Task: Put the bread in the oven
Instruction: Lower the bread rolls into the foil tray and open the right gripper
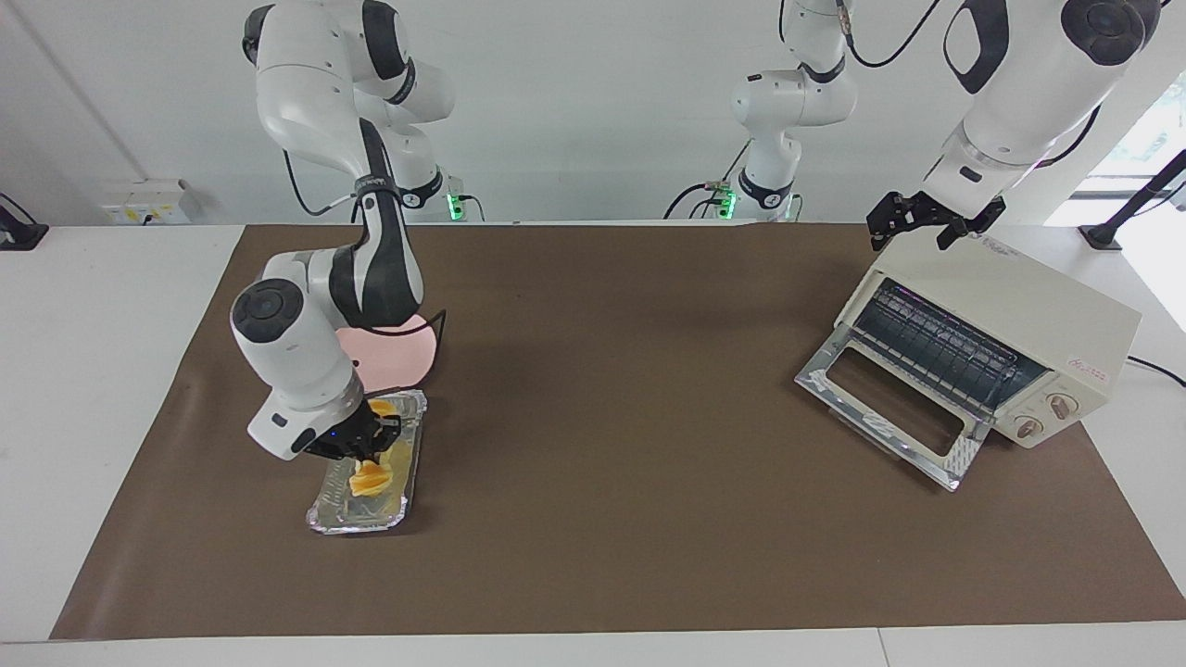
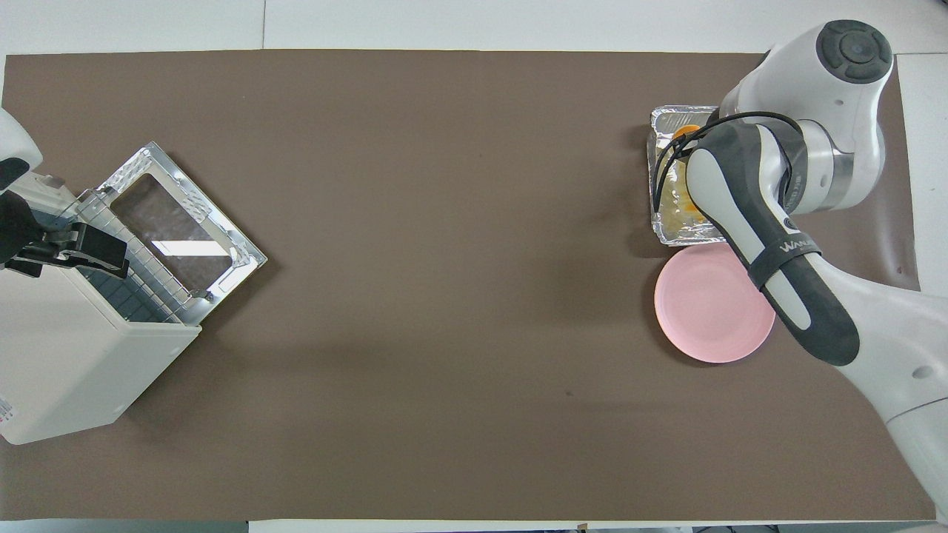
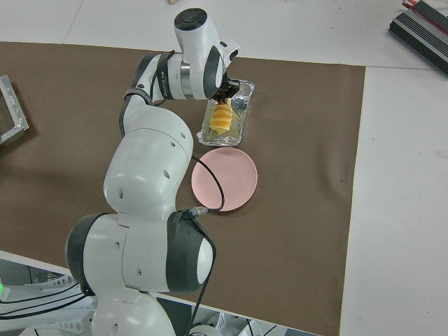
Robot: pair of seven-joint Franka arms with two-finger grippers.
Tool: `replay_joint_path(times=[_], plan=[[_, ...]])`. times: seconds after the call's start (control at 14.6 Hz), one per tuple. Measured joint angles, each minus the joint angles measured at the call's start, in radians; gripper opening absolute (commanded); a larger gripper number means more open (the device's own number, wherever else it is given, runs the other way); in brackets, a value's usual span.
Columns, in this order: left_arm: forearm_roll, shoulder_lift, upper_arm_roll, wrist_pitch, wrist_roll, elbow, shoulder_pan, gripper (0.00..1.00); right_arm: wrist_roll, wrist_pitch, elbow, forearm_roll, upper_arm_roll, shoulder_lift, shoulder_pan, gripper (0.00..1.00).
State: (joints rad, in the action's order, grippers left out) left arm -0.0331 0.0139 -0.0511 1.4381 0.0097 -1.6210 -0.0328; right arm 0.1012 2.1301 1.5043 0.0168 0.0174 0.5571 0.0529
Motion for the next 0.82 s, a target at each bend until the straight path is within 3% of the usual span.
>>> replay_joint_path(times=[0.21,0.27,0.34,0.55,0.82], plan=[[0.0,0.0,0.0,0.0,0.0,0.0,0.0,1.0,0.0,0.059,0.013,0.001,0.0,0.025,0.001,0.0],[0.0,0.0,0.0,0.0,0.0,0.0,0.0,1.0,0.0,0.064,0.019,0.001,0.0,0.027,0.001,0.86],[0.0,0.0,0.0,0.0,0.0,0.0,0.0,1.0,0.0,0.065,0.022,0.001,0.0,0.027,0.001,1.0],[0.0,0.0,0.0,0.0,0.0,0.0,0.0,1.0,-0.001,0.054,0.021,0.001,-0.002,0.026,-0.007,1.0],[0.0,0.0,0.0,0.0,0.0,0.0,0.0,1.0,-0.001,-0.047,-0.018,0.002,-0.004,-0.008,-0.021,1.0]])
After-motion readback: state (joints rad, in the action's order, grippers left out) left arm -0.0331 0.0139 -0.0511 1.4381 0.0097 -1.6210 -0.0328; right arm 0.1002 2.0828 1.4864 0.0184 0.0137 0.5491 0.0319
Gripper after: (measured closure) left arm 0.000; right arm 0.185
